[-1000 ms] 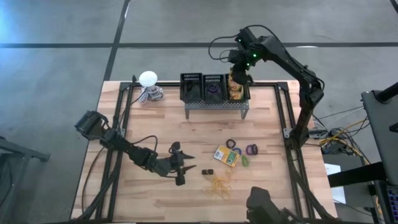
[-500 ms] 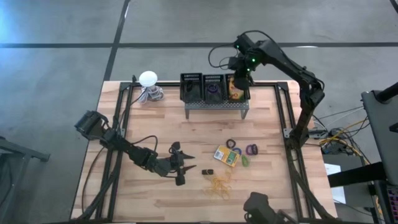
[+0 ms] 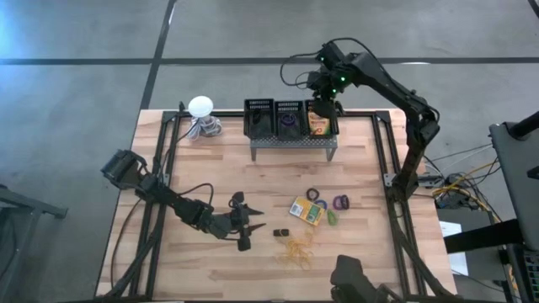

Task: Pick & Place Office Desk Supplies
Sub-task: Put the black keychain into the middle black bin on the shelf

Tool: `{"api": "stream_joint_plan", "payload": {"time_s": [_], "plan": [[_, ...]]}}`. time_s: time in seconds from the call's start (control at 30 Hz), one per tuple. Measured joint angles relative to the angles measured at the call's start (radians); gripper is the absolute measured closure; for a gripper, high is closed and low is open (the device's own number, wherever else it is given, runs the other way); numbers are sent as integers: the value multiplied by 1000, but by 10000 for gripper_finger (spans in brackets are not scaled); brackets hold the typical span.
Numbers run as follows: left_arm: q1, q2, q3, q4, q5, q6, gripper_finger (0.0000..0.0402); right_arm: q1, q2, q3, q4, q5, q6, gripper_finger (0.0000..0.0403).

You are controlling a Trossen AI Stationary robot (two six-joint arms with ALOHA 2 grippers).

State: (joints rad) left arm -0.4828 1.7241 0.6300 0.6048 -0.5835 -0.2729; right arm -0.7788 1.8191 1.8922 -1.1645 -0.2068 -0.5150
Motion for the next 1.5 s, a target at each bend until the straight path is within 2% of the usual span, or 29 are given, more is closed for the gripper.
{"api": "stream_joint_plan", "payload": {"time_s": [0.17,0.37,0.57,0.67,0.77,0.9,1.07,1.27,1.5], "plan": [[0,0,0,-2,0,0,229,35,-26,36,37,42,57,214],[-1,0,0,-3,0,0,229,201,-140,-47,115,129,85,232],[-1,0,0,-3,0,-13,229,455,-314,-260,268,147,124,250],[-2,0,0,-3,0,-16,229,607,-409,-419,372,231,168,258],[-3,0,0,-3,0,-16,229,759,-493,-585,471,364,237,267],[-3,0,0,-3,0,-16,229,936,-570,-779,528,516,412,277],[-1,0,0,1,0,-16,229,1071,-625,-971,489,528,707,287],[0,0,0,4,0,-16,229,1101,-668,-1164,421,497,1201,282],[1,0,0,5,-1,-16,229,1106,-689,-1343,443,469,1474,236]]}}
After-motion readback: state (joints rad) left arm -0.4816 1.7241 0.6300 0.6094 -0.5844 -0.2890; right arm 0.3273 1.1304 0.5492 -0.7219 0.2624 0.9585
